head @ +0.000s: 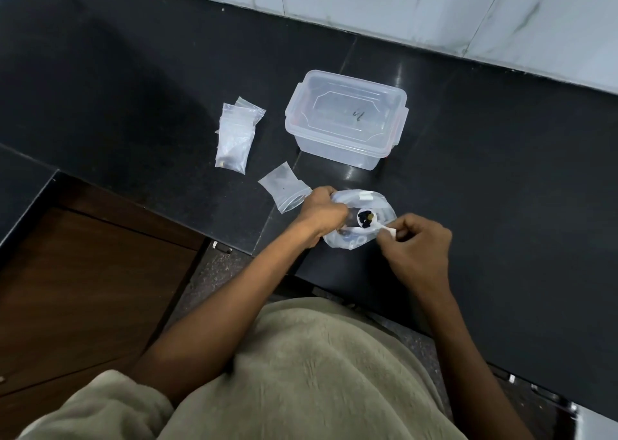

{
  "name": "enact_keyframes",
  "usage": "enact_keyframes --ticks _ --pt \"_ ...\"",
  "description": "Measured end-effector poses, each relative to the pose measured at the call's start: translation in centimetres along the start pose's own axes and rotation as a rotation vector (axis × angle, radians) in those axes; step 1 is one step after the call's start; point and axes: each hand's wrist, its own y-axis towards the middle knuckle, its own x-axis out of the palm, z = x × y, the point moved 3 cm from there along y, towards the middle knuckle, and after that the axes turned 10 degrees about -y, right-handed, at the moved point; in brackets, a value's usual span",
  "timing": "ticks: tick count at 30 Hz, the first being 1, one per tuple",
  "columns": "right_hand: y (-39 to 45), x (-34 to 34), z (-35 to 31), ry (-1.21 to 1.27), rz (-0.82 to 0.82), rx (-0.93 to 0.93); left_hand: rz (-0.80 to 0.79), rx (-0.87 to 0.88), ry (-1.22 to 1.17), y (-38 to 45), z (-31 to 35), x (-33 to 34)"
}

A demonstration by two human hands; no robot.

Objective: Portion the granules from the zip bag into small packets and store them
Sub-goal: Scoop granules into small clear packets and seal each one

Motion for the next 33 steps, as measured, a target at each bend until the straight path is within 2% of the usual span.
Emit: enact_keyframes --ticks 3,6,9,13,17,21,24,26,30,33 --pt "0.0 0.6 -0.5 -0.182 0.014 -0.237 -0.001 0.065 0.117 0.0 0.5 0.4" --pt "0.2 1.2 -0.1 -0.298 0.033 -0.278 -0.058 0.089 0.22 0.0 1.0 0.7" --pt "0.1 1.3 0.4 -0.295 0.031 -0.248 -0.046 0.065 0.249 -0.1 1.1 0.7" --pt "-0.1 1.5 0.8 -0.239 0.011 -0.193 -0.052 -0.059 0.235 -0.5 0.9 0.9" --pt "-0.3 1.4 0.8 -0.197 -0.013 -0.165 0.068 -0.078 0.299 -0.2 0.6 1.4" --pt "-0.3 0.9 0.9 -0.208 -0.038 -0.16 0.045 -0.115 0.077 -0.3 0.6 1.6" --pt "-0.3 0.6 1.2 -0.243 -0.044 -0.123 -0.038 -0.147 -0.126 -0.6 0.8 1.9" --pt "-0.3 0.5 1.5 -0.246 -0.043 -0.092 -0.071 -0.161 -0.182 -1.0 0.9 1.7" --pt "-0.6 0.1 1.9 -0.165 -0.044 0.036 -0.051 -0.101 -0.105 -0.8 0.6 0.9" --pt "-0.6 -0.4 2.0 -0.013 -0.058 0.213 0.069 0.015 -0.019 -0.2 0.8 0.4"
